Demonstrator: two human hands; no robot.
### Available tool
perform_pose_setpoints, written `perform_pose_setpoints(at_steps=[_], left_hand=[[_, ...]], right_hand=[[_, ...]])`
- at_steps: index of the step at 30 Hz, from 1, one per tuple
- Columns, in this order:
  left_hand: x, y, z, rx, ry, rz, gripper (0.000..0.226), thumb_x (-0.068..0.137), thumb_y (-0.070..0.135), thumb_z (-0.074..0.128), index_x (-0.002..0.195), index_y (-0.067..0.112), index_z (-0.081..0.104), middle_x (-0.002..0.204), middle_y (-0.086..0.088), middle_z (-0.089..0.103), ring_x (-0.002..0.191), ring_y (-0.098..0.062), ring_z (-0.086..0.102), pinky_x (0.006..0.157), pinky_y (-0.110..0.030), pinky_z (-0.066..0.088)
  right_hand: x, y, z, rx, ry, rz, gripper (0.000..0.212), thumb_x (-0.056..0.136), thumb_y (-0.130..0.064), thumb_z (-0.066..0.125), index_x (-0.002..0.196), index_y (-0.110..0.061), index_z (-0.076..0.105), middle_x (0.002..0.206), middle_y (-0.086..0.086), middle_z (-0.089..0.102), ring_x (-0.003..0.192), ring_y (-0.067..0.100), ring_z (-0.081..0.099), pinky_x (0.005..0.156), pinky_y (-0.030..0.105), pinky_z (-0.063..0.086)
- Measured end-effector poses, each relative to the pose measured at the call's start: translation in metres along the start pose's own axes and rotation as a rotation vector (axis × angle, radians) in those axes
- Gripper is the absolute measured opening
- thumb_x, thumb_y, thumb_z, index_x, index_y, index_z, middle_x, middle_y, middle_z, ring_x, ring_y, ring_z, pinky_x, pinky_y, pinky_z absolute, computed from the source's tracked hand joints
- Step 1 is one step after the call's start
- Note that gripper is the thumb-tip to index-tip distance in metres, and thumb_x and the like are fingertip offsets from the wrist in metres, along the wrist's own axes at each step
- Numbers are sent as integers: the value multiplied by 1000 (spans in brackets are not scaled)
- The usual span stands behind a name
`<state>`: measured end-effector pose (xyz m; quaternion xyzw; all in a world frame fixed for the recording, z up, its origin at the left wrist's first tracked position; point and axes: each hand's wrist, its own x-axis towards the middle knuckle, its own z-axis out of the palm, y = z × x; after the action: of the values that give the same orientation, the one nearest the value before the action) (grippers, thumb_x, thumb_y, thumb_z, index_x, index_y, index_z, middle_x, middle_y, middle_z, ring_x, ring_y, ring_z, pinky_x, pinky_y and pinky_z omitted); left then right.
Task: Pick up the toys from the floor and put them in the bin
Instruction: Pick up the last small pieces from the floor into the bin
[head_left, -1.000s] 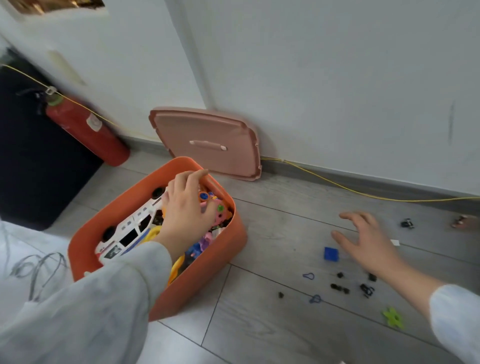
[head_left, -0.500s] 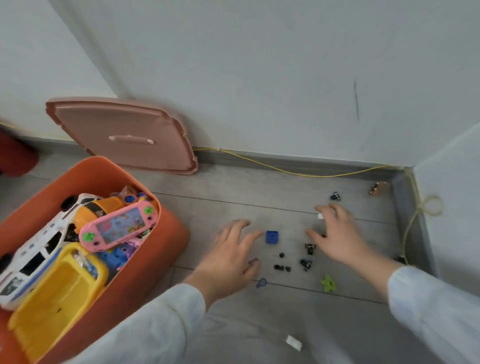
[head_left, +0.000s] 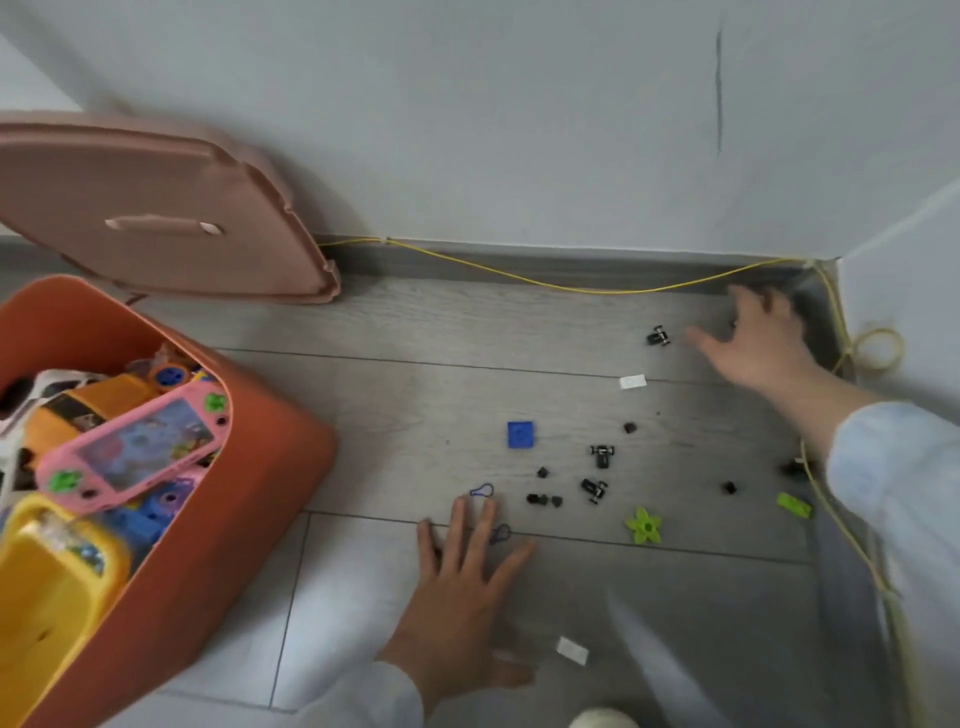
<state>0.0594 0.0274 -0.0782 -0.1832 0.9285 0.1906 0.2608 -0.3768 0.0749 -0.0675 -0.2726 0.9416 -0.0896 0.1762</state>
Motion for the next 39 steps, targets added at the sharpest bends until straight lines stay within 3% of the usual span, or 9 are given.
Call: perform_pose_setpoints(at_steps=[6, 10, 15, 18, 22, 25, 29, 34, 39], left_hand=[[8, 3, 20, 27, 84, -27, 120, 52, 90, 51, 154, 33, 22, 164, -23, -4, 149, -50, -5, 106, -80, 12], [29, -2, 16, 30, 181, 34, 112, 65, 90, 49, 157, 33, 18, 164, -23, -6, 150, -45, -8, 112, -73, 13], [71, -15, -7, 26, 305, 4, 100, 75, 81, 48, 156, 31, 19, 164, -24, -4, 151, -42, -6, 117, -66, 11], [93, -14, -16, -51, 389, -31, 80, 87, 66, 51, 153, 27, 29, 163, -26, 8, 150, -45, 4, 118, -64, 14], [103, -18, -29, -159, 459, -56, 63, 98, 43, 49, 154, 25, 26, 165, -20, 2, 151, -41, -7, 120, -61, 11], [97, -26, -33, -163, 443, 1, 60, 98, 41, 44, 154, 30, 23, 167, -10, -3, 151, -39, -13, 118, -65, 4], [90, -33, -34, -149, 437, -33, 62, 98, 44, 47, 154, 31, 22, 167, -8, -3, 151, -39, -12, 117, -67, 2], [80, -33, -21, -112, 407, -59, 69, 94, 53, 48, 154, 26, 27, 166, -15, 2, 150, -45, -8, 116, -69, 9], [73, -19, -18, -106, 383, 35, 97, 80, 80, 46, 156, 31, 13, 166, -17, -5, 150, -44, -13, 117, -68, 4]], right_hand=[[10, -5, 17, -44, -19, -36, 86, 85, -66, 59, 149, -15, 33, 148, 29, 36, 142, 43, 27, 118, 48, 24], [-29, -30, 51, 6, 12, -282, 82, 80, -69, 47, 137, -11, 50, 137, 22, 49, 133, 41, 39, 115, 48, 29], [-92, -42, 86, -46, 26, -693, 60, 85, -57, 58, 127, -14, 62, 133, 16, 56, 133, 39, 42, 115, 49, 32], [-123, -39, 87, 1, -65, -818, 59, 90, -54, 57, 134, -15, 59, 144, 15, 49, 141, 33, 37, 115, 48, 33], [-157, -24, 77, -129, -160, -946, 89, 82, -76, 49, 151, -19, 38, 162, 18, 21, 152, 34, 13, 121, 51, 22], [-193, -13, 88, -298, -213, -1045, 109, 69, -94, 42, 153, -26, 32, 164, 21, 13, 152, 40, 5, 117, 68, 10], [-229, -10, 125, -484, -210, -1202, 104, 72, -90, 42, 155, -32, 25, 165, 17, 7, 152, 41, 2, 110, 75, 7], [-207, -24, 123, -408, 2, -957, 76, 89, -66, 51, 153, -29, 35, 165, 17, 12, 152, 39, 7, 108, 75, 19], [-188, -17, 103, -237, 118, -539, 67, 96, -54, 43, 155, -28, 26, 165, 16, 11, 153, 36, 4, 117, 67, 10]])
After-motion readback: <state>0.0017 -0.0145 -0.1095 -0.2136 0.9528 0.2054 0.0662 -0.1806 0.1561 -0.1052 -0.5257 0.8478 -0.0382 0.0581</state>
